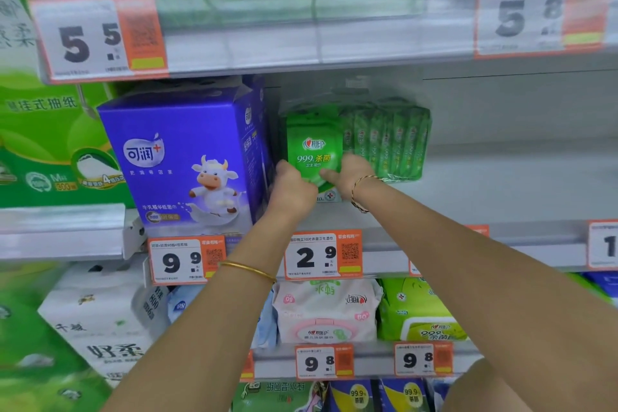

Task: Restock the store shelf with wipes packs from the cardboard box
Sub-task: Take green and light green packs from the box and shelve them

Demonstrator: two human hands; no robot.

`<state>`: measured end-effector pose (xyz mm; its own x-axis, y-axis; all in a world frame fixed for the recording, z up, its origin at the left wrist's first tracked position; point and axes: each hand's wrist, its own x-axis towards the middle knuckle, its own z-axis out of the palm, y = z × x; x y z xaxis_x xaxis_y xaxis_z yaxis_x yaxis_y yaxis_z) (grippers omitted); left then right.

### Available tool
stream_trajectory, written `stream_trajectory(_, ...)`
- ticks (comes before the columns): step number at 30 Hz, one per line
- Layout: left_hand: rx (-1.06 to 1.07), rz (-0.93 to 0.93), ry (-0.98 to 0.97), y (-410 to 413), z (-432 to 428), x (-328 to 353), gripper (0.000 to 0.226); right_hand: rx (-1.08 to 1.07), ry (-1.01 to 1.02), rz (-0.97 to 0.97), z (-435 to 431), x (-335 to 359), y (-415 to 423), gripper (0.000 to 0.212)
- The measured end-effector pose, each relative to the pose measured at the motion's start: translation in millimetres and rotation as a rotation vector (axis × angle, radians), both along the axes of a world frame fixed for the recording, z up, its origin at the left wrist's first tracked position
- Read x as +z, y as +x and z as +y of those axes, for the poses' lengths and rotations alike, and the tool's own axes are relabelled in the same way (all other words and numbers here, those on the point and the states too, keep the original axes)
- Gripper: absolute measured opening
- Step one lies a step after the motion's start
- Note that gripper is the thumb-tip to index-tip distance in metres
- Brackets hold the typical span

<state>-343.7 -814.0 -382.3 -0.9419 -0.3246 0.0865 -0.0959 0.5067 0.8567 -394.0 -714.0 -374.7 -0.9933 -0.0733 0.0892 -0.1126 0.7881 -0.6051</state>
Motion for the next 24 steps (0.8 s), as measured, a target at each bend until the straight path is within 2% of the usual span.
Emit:
stream_trajectory(4, 0.028, 0.051, -0.075, 20, 13, -2, 0.050, -0.015, -0.014, 0.010, 4, -2, 2, 0.033)
stream_trajectory(7, 0.002, 0.126, -0.139, 39, 26, 4, 0.052, -0.037, -0.014, 0.032, 13, 5, 12, 0.039)
stream_trajectory(9, -0.033, 0.194, -0.187, 55, 38, 9, 0.055, -0.020, -0.122, 0.090, 25, 12, 24, 0.033)
stream_trajectory(11, -0.114, 0.263, -0.223, 74, 57, 11, 0.062, -0.013, -0.309, 0.158, 51, 15, 42, 0.041)
stream_trajectory(14, -0.325, 0.307, -0.198, 108, 101, -4, 0.065, -0.002, -0.460, 0.266, 114, 6, 97, 0.017)
stream_trajectory(16, -0.493, 0.292, -0.190, 125, 139, -26, 0.063, -0.049, -0.464, 0.294, 166, -12, 138, 0.016)
stream_trajectory(19, -0.753, 0.167, -0.227, 137, 209, -65, 0.062, -0.183, -0.339, 0.155, 248, -58, 187, 0.012)
stream_trajectory(22, -0.963, -0.099, -0.266, 144, 286, -112, 0.056, -0.328, -0.189, -0.120, 332, -124, 218, 0.009)
stream_trajectory(24, -1.067, -0.234, -0.361, 148, 331, -150, 0.056, -0.438, -0.140, -0.305, 380, -173, 236, 0.007)
